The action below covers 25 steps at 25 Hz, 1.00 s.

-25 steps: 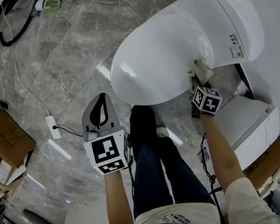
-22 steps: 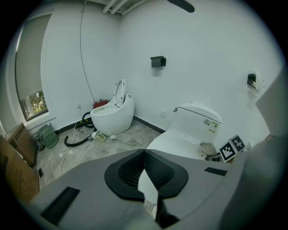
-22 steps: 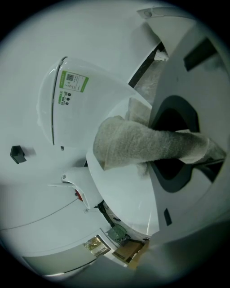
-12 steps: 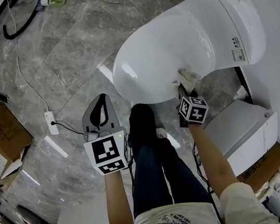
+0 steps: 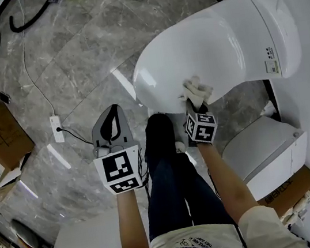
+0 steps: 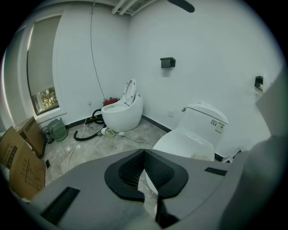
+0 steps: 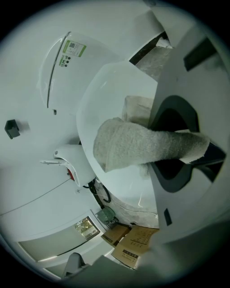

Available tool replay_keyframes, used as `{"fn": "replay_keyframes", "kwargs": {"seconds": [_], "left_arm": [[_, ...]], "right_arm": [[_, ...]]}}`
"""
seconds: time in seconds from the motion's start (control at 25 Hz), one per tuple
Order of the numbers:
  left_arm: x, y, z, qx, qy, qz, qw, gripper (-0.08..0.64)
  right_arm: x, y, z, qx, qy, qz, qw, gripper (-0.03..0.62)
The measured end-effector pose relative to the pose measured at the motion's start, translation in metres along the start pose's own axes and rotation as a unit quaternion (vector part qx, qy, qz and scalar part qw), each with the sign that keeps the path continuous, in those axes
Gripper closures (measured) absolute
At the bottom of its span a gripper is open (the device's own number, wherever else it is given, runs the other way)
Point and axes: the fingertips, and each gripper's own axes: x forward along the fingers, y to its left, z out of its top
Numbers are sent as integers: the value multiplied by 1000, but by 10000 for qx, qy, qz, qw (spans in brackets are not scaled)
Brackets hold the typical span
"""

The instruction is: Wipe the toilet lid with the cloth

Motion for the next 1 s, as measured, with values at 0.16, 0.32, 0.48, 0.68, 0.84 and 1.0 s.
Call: {"fn": "replay_keyframes", "kwargs": {"seconds": [0.16,0.32,0.48,0.68,0.84,1.0], "left_arm": [[-4,15,-5,-79,16,111,9999,557],[-6,24,-10,-129,34,180,9997,557],[-9,32,-15,-159,56,245,9996,557],[-11,43,-18,-188,84,333,9992,557],[-12,49,-18,-217,78,387,9990,557],[-12,54,-18,-232,69,437,9988,557]], "right_arm": [[3,19,-1,-121,18,-14,9999,483],[7,43,-3,-422,54,106,9990,483],[12,73,-7,-800,102,301,9963,483],[19,115,-6,-1623,202,534,9851,483],[24,134,-4,-1916,270,632,9791,483],[25,140,-2,-2063,290,708,9755,483]]}}
